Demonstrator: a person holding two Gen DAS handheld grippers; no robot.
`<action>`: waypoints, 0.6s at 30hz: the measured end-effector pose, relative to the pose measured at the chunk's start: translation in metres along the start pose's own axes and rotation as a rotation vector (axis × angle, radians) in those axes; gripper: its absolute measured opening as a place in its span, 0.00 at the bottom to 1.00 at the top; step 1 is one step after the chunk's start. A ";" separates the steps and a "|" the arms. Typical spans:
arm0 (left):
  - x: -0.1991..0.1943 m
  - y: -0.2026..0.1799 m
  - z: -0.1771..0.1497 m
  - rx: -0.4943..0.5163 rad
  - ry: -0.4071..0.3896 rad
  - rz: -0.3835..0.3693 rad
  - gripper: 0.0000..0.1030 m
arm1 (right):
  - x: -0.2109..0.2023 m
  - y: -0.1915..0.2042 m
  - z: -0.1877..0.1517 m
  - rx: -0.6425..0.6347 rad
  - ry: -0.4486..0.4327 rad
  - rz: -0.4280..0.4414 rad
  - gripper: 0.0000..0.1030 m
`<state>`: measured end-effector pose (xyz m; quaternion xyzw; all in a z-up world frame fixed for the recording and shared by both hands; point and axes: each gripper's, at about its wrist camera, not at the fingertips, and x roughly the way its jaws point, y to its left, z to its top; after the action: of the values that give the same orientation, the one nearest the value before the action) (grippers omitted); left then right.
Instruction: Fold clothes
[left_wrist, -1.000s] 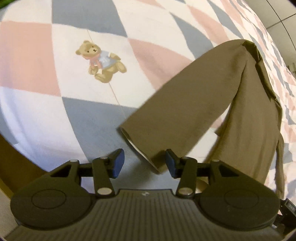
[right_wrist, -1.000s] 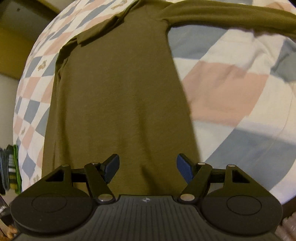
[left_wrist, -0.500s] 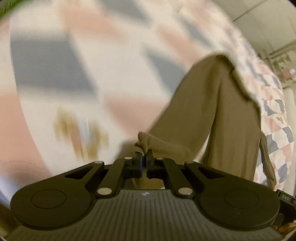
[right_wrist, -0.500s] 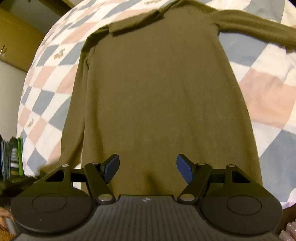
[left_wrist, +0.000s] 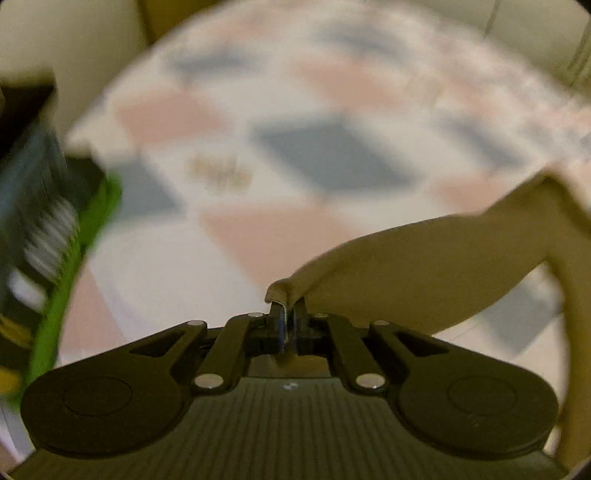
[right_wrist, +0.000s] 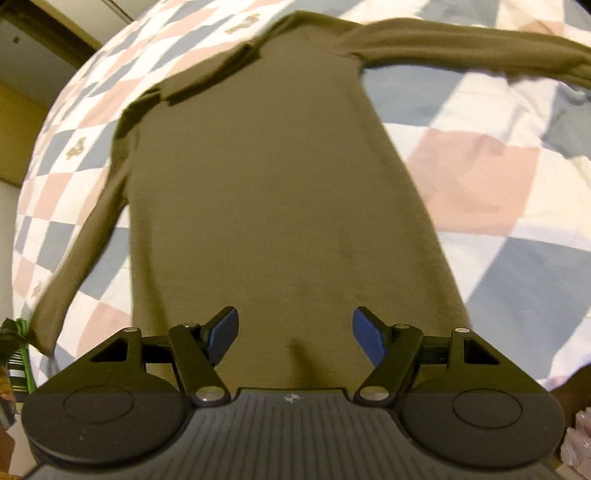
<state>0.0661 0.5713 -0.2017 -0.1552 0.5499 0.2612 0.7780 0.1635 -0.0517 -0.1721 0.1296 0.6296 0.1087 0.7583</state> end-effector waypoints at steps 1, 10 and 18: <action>0.011 0.002 -0.003 -0.017 0.039 0.036 0.08 | -0.003 -0.003 0.000 -0.001 -0.002 -0.004 0.69; -0.064 -0.001 -0.047 -0.040 0.017 -0.044 0.12 | -0.021 -0.057 -0.011 0.081 -0.049 0.024 0.71; -0.083 -0.144 -0.179 0.016 0.249 -0.530 0.19 | -0.017 -0.118 -0.030 0.206 -0.050 0.098 0.55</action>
<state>-0.0114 0.3399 -0.1928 -0.3181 0.5835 0.0233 0.7468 0.1308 -0.1667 -0.2007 0.2401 0.6113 0.0773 0.7501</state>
